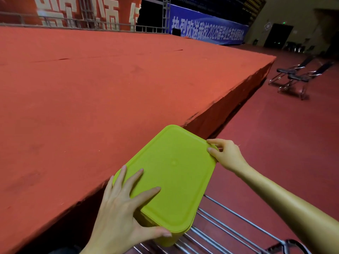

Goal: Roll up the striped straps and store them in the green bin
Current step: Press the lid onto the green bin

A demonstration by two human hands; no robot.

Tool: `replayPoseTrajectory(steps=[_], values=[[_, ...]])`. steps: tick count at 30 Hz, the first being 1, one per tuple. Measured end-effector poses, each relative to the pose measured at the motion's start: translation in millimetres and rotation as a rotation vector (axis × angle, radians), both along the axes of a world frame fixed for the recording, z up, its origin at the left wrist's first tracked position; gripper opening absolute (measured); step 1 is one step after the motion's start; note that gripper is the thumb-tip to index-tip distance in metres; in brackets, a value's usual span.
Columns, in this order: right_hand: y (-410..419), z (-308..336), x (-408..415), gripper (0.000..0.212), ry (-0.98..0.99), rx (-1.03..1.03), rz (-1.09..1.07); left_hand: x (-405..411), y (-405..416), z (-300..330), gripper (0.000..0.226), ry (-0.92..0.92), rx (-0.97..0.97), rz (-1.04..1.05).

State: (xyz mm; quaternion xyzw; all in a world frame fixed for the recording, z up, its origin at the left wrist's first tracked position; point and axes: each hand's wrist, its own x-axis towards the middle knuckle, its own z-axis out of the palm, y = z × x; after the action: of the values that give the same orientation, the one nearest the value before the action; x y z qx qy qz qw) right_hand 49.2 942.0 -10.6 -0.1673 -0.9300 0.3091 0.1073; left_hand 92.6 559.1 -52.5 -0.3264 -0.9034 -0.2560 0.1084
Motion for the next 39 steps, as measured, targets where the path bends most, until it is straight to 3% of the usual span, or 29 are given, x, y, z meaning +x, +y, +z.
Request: replayPoseTrajectory(steps=[5, 10, 14, 21, 25, 30, 33, 35, 37, 39], values=[[-19, -5, -1, 0.044, -0.131, 0.292, 0.109, 0, -3, 7, 0.094, -0.025, -0.074, 0.016], [-15, -5, 4, 0.052, -0.177, 0.399, 0.147, 1, 3, 16, 0.095, -0.035, -0.1, 0.093], [-19, -2, -2, 0.074, -0.205, 0.483, 0.298, -2, 9, 18, 0.103, -0.054, -0.208, 0.078], [-20, -9, -3, 0.086, -0.174, 0.528, 0.352, -3, 19, 20, 0.111, -0.087, -0.315, 0.096], [-27, -6, -3, 0.076, -0.2, 0.575, 0.362, -2, 16, 24, 0.111, -0.127, -0.355, 0.068], [-34, 19, -23, 0.094, -0.24, 0.741, 0.427, -2, 29, 50, 0.126, -0.186, -0.395, 0.082], [-50, 19, -47, 0.088, -0.183, 0.719, 0.606, -3, 35, 64, 0.144, -0.352, -0.564, 0.084], [-55, 19, -61, 0.084, -0.164, 0.686, 0.666, -3, 39, 66, 0.147, -0.379, -0.57, 0.072], [-53, 20, -73, 0.085, -0.161, 0.637, 0.683, -2, 39, 58, 0.141, -0.345, -0.506, 0.076], [-52, 17, -81, 0.087, -0.142, 0.593, 0.705, -5, 35, 49, 0.121, -0.278, -0.467, 0.054]])
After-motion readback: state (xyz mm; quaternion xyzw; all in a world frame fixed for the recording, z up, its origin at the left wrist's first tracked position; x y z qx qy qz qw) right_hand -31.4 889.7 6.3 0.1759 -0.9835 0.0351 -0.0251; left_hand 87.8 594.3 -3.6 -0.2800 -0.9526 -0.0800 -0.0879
